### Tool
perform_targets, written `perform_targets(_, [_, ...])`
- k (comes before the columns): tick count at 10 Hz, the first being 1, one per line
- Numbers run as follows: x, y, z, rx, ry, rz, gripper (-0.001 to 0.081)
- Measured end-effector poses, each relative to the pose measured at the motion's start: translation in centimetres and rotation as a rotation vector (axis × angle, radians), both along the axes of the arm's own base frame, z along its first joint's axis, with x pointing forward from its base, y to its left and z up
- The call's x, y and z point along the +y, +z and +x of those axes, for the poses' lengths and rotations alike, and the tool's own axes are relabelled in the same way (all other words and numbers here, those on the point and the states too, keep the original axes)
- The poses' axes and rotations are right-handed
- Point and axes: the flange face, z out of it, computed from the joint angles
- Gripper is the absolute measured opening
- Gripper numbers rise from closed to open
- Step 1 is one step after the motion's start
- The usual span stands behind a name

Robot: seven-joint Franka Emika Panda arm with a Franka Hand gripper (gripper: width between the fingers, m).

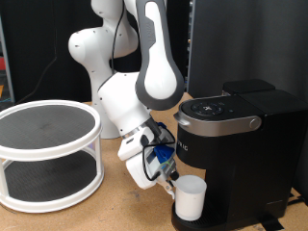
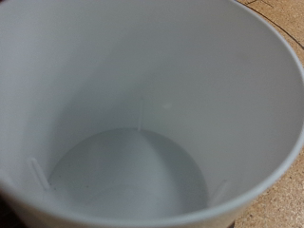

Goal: Make a cup of coffee with the keurig machine

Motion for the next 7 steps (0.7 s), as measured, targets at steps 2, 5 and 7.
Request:
perform_targets(2, [-0.1,-0.1,-0.2,0.011,-0.002,0.001,0.0458])
perform_targets(5, [-1.5,-0.4,-2.1,0.051,0.024,-0.002,0.0751])
perform_targets(7, [-3.1,0.2,-3.9,0.072,0.034,0.017,0.0796])
